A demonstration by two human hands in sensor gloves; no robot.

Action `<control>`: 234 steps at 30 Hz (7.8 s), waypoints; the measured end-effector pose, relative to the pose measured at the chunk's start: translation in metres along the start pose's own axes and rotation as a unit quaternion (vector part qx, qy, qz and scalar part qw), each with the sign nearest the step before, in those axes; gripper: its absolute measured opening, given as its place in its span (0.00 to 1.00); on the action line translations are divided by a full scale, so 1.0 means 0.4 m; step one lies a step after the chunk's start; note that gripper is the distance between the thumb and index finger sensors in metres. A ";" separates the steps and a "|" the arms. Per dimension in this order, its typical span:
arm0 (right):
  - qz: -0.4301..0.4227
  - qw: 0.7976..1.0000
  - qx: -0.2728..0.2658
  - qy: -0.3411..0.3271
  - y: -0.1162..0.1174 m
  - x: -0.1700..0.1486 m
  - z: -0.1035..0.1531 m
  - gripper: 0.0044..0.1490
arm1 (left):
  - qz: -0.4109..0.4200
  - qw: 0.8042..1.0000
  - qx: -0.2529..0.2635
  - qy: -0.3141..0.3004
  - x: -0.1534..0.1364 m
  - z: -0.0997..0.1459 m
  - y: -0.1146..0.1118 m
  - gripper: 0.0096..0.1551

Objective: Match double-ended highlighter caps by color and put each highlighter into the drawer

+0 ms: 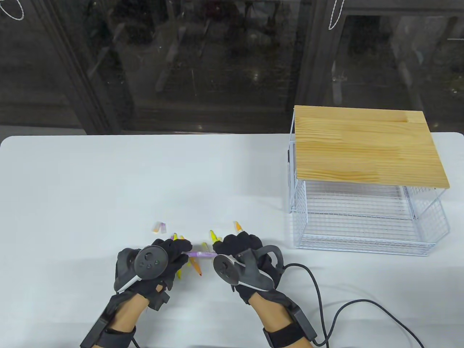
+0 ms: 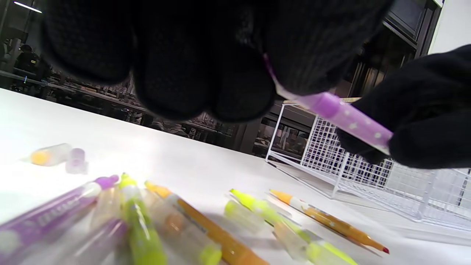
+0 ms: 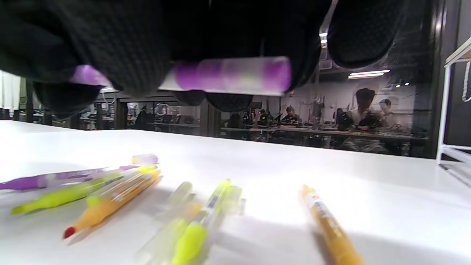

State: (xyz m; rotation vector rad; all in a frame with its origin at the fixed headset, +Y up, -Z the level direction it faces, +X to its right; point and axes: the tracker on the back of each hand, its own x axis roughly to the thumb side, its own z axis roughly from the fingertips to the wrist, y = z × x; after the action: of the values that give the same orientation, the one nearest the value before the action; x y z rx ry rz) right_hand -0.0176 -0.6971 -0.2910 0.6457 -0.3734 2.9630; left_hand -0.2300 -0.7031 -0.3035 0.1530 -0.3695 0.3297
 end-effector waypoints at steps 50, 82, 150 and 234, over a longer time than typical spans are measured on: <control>-0.009 0.985 -0.142 0.101 -0.156 -0.173 0.054 0.28 | 0.031 0.997 0.033 0.067 -0.083 0.002 0.046 0.25; -0.049 0.940 -0.188 0.282 -0.178 -0.427 0.138 0.27 | 0.046 0.995 0.021 0.082 -0.096 0.006 0.052 0.25; -0.020 0.939 -0.253 0.230 -0.214 -0.293 0.122 0.25 | 0.052 0.988 0.022 0.140 -0.158 0.019 0.088 0.26; 0.112 0.967 0.092 0.211 0.133 -0.162 -0.059 0.23 | 0.042 0.991 -0.015 0.130 -0.140 0.005 0.058 0.26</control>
State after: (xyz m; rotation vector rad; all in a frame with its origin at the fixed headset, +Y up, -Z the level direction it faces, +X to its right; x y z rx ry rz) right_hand 0.0247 -0.7447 -0.3506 -0.0315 -0.1415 3.2607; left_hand -0.2879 -0.6980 -0.3210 0.0645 -0.1227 0.4211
